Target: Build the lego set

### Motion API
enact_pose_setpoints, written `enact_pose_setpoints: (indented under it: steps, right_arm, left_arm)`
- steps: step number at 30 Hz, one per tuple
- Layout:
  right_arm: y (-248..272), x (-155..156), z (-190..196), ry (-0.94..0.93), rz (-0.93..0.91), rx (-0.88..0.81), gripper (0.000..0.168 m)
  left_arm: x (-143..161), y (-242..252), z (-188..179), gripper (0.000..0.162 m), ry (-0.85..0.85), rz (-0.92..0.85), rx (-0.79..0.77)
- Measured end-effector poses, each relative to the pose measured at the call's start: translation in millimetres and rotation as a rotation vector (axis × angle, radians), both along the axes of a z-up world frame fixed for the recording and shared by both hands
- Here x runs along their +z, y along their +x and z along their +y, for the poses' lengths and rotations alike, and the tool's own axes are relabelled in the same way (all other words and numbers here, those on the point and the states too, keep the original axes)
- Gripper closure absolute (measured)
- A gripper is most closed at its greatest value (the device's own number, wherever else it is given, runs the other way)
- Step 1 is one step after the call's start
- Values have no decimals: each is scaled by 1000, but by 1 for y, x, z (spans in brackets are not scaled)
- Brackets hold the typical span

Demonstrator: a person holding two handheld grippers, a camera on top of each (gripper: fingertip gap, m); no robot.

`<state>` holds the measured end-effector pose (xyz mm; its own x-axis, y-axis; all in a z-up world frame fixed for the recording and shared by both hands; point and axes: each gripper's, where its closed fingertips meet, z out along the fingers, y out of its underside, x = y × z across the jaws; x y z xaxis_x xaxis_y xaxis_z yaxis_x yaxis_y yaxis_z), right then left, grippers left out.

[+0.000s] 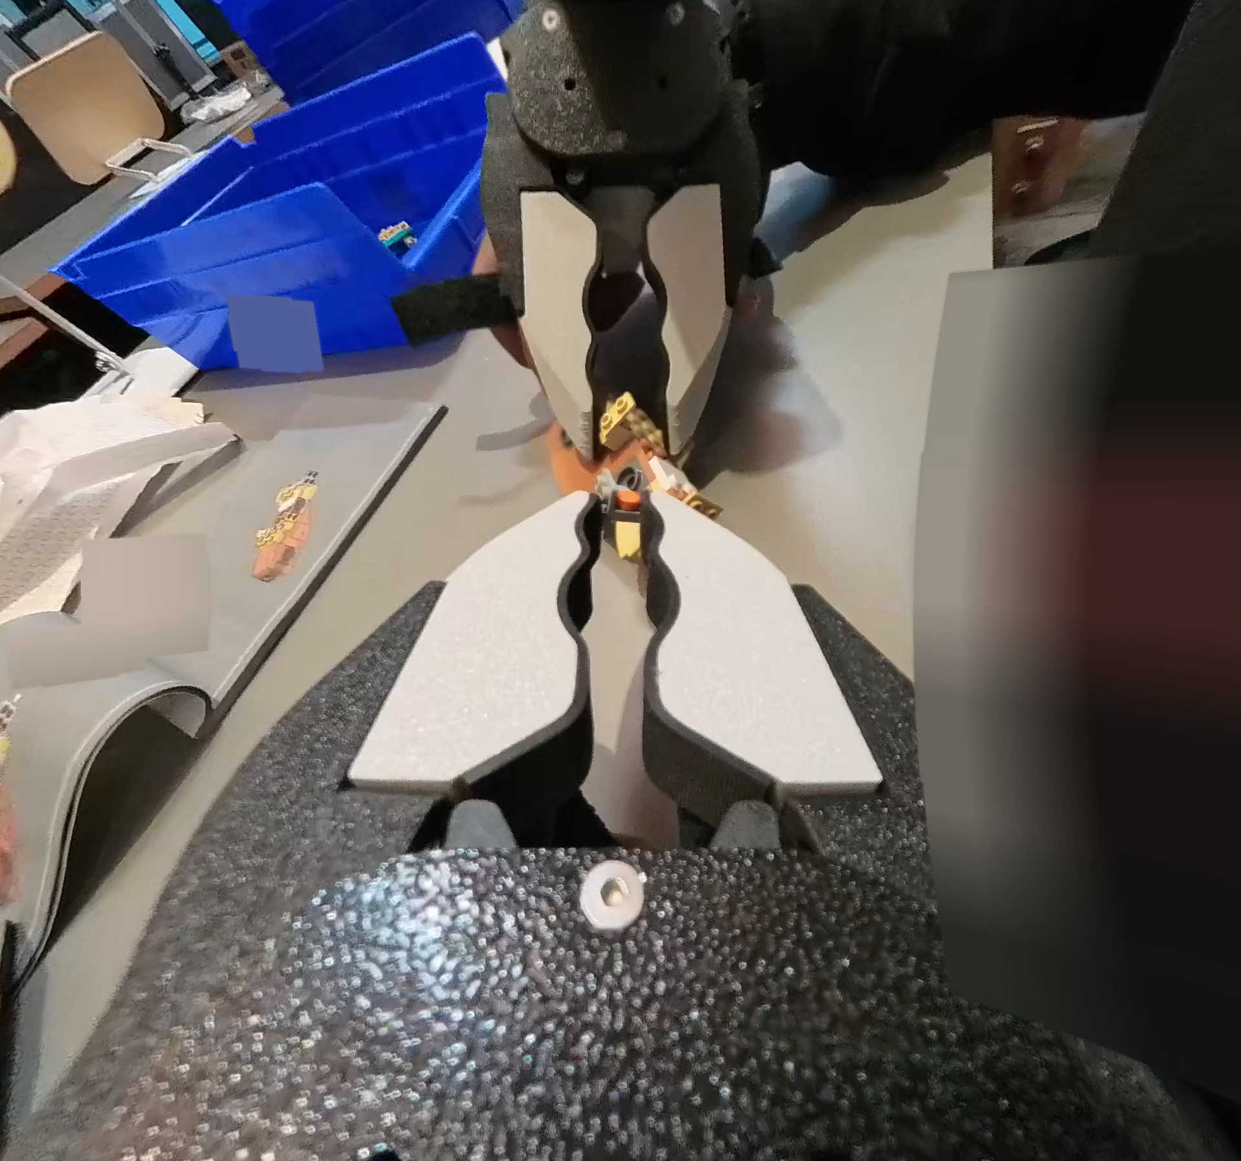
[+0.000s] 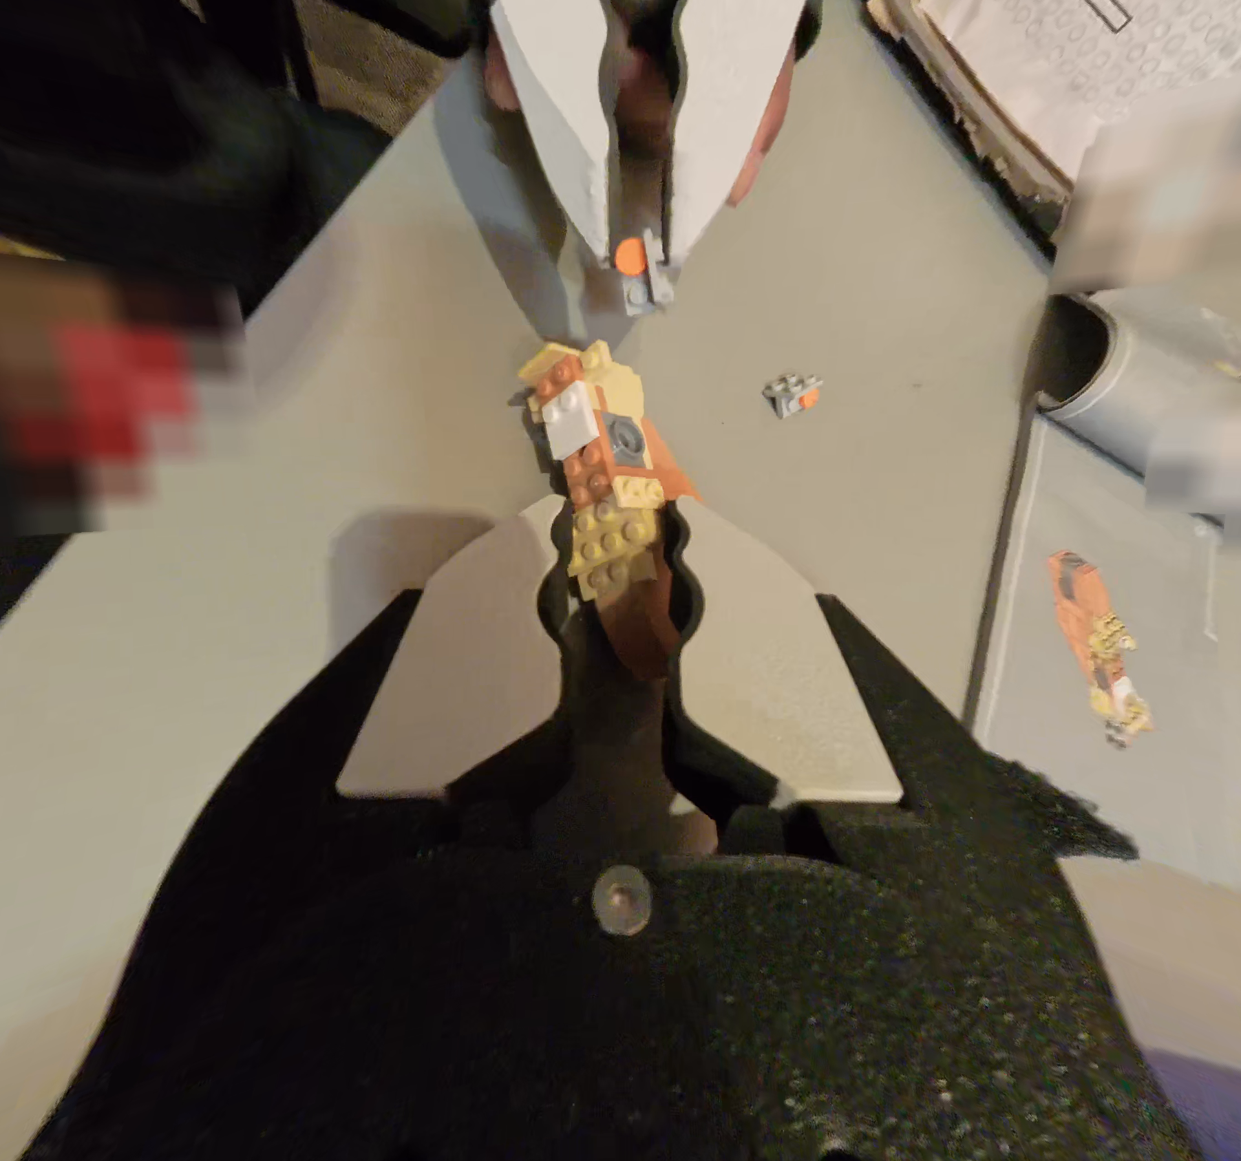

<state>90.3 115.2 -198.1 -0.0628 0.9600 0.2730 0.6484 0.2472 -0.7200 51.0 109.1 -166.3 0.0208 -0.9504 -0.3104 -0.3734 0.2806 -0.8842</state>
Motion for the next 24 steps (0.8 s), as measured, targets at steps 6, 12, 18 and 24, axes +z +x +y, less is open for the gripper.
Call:
enact_pose_setpoints:
  steps: [6, 12, 18, 24]
  right_arm:
    - [-1, 8, 0, -274, 55, -53, 143]
    - [2, 12, 6, -520, 79, -117, 144]
    - [1, 15, 11, -669, 83, -156, 145]
    - [-1, 13, 15, -750, 70, -174, 145]
  left_arm:
    - [16, 0, 7, 152, -97, -100, -53]
    - [20, -3, 17, 152, -162, -126, -83]
    - [17, 0, 25, 152, -193, -100, -94]
    - [13, 3, 30, 152, -217, -69, -112]
